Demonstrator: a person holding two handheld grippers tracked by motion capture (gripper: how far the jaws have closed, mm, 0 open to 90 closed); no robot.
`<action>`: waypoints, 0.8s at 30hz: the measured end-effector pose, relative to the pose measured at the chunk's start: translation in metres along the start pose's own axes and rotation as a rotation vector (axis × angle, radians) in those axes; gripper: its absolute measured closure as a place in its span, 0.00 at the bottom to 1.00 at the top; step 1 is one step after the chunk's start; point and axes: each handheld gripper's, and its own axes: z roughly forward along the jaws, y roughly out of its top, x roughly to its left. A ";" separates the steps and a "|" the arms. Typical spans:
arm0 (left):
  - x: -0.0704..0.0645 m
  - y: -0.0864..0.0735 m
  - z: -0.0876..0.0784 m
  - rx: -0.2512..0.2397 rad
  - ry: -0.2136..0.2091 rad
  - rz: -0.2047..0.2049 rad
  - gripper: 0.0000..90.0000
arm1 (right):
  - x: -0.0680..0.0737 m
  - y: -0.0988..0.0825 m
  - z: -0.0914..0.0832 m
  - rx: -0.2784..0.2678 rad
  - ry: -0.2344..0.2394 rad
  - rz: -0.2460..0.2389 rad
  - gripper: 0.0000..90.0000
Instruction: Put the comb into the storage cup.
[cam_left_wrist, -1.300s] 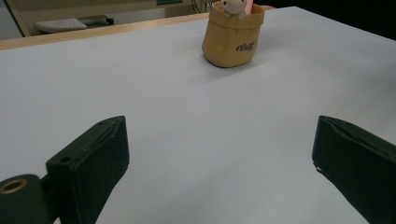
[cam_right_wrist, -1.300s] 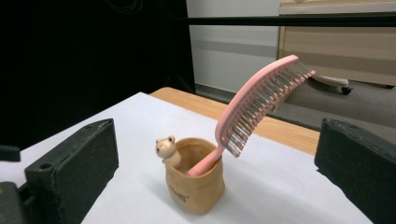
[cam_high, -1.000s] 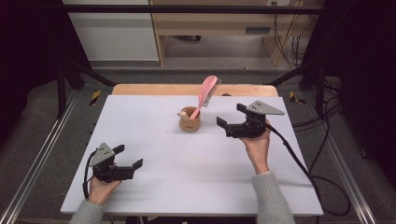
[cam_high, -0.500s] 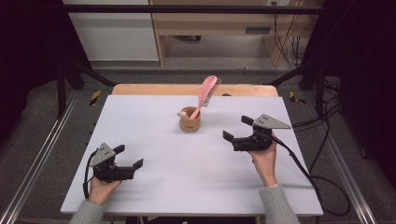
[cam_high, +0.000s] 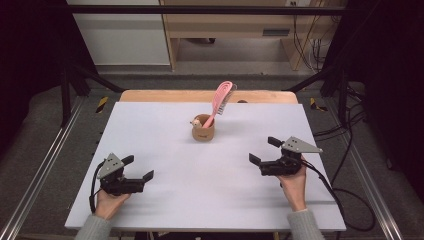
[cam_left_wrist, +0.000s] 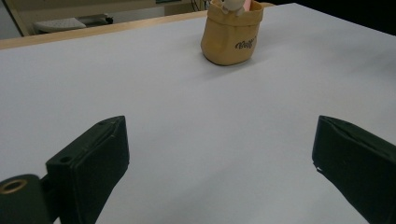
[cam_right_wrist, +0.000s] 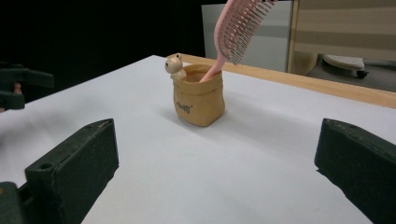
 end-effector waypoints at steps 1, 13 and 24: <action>0.000 0.000 0.000 0.001 0.001 0.000 0.04 | -0.001 -0.002 -0.002 -0.003 0.002 -0.008 0.00; 0.000 0.000 0.000 -0.002 -0.001 0.003 0.04 | -0.014 -0.029 -0.018 0.017 0.000 -0.005 0.00; 0.000 0.000 0.000 0.001 0.002 0.007 0.04 | -0.024 -0.046 -0.031 0.026 0.022 0.023 0.00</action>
